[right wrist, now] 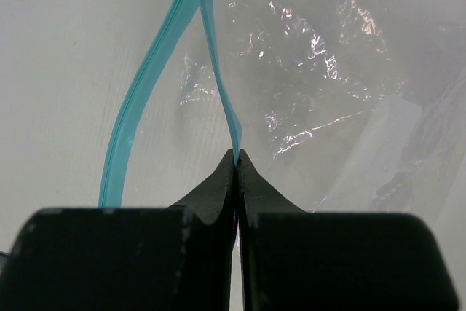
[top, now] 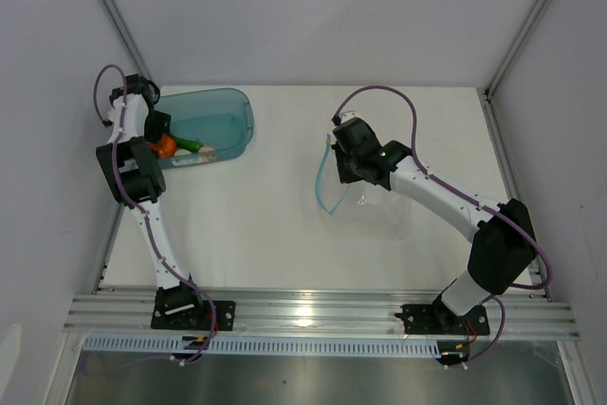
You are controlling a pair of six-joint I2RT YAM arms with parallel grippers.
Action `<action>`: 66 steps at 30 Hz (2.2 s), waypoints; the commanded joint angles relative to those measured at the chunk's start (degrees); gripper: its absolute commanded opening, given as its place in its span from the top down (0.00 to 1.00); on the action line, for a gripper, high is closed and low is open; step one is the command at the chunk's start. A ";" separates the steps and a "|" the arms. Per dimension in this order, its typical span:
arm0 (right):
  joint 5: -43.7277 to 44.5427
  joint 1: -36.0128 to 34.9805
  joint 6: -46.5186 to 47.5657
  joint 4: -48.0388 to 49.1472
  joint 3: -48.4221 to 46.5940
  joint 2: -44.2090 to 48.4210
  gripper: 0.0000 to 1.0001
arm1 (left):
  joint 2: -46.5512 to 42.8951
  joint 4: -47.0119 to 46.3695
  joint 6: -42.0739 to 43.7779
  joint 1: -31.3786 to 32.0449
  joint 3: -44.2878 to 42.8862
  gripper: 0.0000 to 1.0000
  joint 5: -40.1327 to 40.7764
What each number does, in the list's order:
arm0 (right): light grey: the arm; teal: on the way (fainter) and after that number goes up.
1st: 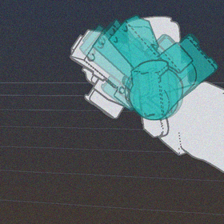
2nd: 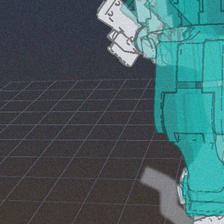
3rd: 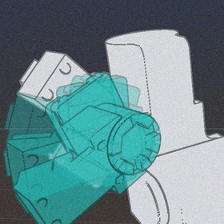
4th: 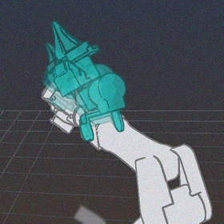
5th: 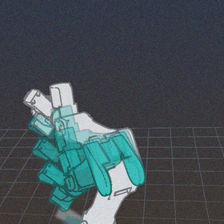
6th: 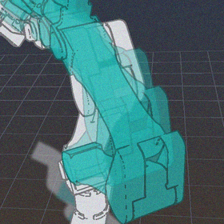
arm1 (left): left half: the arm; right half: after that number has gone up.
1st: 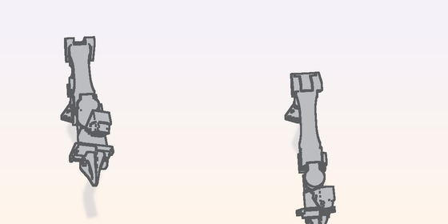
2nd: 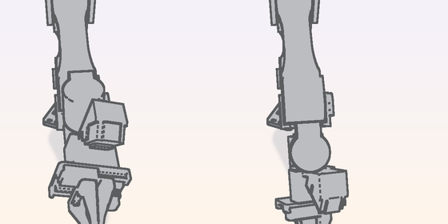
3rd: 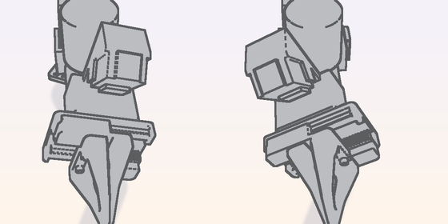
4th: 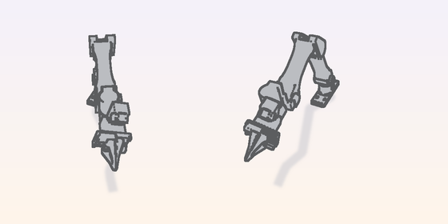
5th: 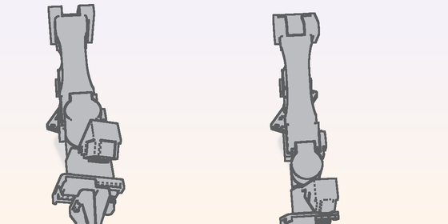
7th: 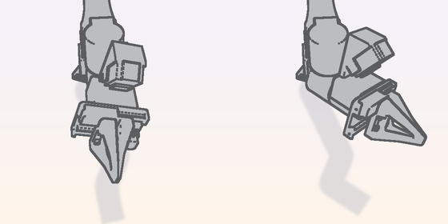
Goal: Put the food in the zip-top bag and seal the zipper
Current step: Pick up the fake vegetable from the bin, then place the fake vegetable in the zipper food storage bag.
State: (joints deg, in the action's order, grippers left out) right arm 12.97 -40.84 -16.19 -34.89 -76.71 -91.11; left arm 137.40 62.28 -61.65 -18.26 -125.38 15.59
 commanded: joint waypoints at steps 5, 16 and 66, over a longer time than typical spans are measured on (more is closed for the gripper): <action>0.21 0.32 0.36 1.76 0.33 2.16 1.00 | 0.67 0.22 -1.37 -0.46 -0.83 0.16 -3.11; 0.56 0.32 0.01 1.41 0.15 1.99 1.00 | -1.17 -1.28 0.21 -0.46 1.54 0.74 -3.91; -1.81 -5.48 -9.30 -6.06 -4.24 6.91 1.00 | -67.45 -71.11 21.41 43.20 75.17 0.99 -63.23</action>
State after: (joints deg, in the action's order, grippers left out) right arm 11.62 -45.91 -23.77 -41.04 -79.20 -86.96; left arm 70.11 5.34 -36.18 21.63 -53.45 -41.10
